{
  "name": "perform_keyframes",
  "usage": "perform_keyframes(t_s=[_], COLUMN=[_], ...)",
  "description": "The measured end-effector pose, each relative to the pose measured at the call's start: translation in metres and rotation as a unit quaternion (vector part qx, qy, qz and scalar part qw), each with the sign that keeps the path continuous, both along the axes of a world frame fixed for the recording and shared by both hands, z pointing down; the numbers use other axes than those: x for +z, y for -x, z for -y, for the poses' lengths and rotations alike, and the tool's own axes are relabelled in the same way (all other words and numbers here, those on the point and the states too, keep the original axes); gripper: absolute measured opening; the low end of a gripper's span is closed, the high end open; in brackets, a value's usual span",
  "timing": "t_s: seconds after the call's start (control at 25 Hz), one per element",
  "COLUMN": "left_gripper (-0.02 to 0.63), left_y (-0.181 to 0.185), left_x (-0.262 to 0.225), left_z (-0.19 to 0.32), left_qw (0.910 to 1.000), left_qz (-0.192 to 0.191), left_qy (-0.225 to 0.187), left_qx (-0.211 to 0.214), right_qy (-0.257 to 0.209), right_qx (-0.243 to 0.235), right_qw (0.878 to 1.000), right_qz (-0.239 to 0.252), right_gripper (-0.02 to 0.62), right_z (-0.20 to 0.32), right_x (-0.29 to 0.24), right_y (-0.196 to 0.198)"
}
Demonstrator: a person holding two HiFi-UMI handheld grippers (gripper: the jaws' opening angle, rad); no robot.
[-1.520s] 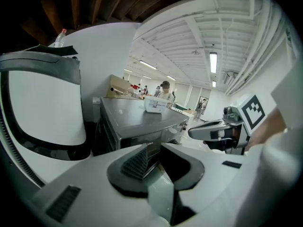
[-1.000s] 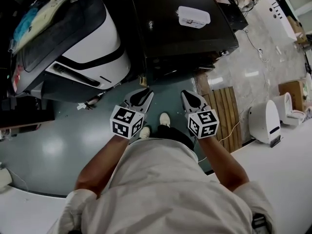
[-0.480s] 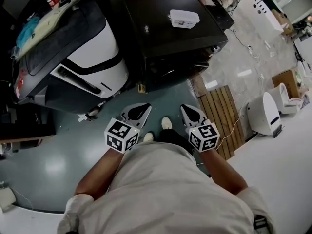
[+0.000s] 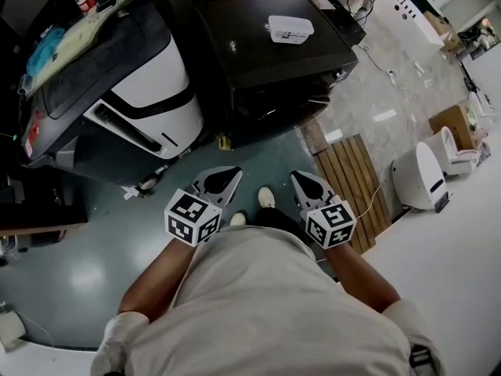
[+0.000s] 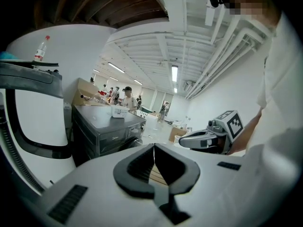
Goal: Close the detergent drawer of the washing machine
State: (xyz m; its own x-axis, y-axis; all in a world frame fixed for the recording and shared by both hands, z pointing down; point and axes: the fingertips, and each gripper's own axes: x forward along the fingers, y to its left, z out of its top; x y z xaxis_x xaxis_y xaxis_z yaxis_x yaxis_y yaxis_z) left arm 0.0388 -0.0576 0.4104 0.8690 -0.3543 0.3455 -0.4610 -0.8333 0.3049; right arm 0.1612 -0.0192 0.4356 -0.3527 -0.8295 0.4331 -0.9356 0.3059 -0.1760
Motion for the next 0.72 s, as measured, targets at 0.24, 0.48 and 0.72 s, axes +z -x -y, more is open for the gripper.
perform_keyframes(t_s=[0.24, 0.48, 0.72], left_gripper=[0.0, 0.0, 0.0], left_y=[0.005, 0.009, 0.008], left_x=[0.0, -0.001, 0.001], left_z=[-0.008, -0.013, -0.016], left_qw=[1.0, 0.9999, 0.9999], left_qz=[-0.008, -0.007, -0.01], left_qy=[-0.002, -0.01, -0.007], left_qx=[-0.005, -0.007, -0.009], right_qy=[-0.01, -0.02, -0.022], right_qx=[-0.012, -0.018, -0.016], right_qw=[1.0, 1.0, 1.0], right_qz=[-0.009, -0.012, -0.012], right_gripper=[0.006, 0.006, 0.006], right_z=[-0.004, -0.006, -0.009], right_x=[-0.005, -0.01, -0.01], right_y=[0.007, 0.011, 0.009])
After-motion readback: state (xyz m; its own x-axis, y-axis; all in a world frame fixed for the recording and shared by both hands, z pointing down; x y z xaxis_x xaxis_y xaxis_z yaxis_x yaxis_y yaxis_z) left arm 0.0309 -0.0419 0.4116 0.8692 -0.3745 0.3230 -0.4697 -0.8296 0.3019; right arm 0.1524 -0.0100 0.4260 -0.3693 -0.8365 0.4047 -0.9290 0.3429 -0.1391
